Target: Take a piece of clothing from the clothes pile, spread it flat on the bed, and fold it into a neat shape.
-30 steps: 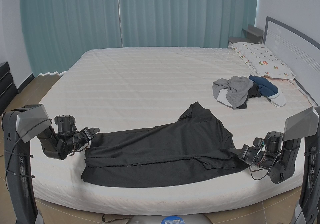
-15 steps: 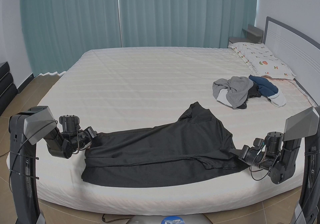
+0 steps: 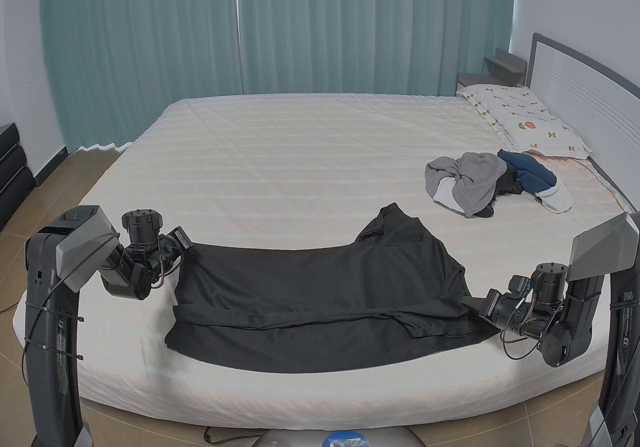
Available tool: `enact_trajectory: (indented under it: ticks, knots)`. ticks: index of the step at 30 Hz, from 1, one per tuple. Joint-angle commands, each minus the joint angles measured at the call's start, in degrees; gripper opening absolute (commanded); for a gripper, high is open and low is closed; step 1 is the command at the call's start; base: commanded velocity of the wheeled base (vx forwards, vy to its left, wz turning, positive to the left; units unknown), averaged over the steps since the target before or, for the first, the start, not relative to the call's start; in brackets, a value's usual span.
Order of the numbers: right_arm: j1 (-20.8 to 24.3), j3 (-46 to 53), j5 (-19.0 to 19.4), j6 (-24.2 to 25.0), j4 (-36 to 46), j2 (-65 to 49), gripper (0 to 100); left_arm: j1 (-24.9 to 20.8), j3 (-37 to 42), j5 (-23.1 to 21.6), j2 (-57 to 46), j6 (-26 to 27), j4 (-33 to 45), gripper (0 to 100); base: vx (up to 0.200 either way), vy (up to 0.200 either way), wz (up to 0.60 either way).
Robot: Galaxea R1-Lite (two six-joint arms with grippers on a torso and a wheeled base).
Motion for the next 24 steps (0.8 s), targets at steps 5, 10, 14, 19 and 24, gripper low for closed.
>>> enact_trajectory:
  ticks: [5,10,14,19,24]
  knots:
    - [0.1,0.0,-0.1,0.0,-0.8,0.3,0,-0.1,-3.0,0.1,3.8,-0.2,-0.1,0,0.000,0.000,0.00]
    - [0.1,0.0,-0.1,0.0,-0.8,0.4,0,-0.2,-3.0,0.1,4.4,-0.3,0.1,0,0.000,0.000,0.00]
    - [0.2,0.0,-0.1,0.0,-0.8,0.6,0,-0.2,-2.8,0.1,4.1,-0.3,0.0,100,0.000,0.000,0.00]
    - [0.4,0.2,-0.1,0.1,-0.8,0.4,0,0.4,-0.6,0.2,2.0,-1.6,0.0,100,0.000,0.000,0.00]
    - [0.3,0.6,0.0,0.1,-0.8,0.2,0,1.3,3.9,-0.7,-4.3,-6.9,0.0,100,0.000,0.000,0.00]
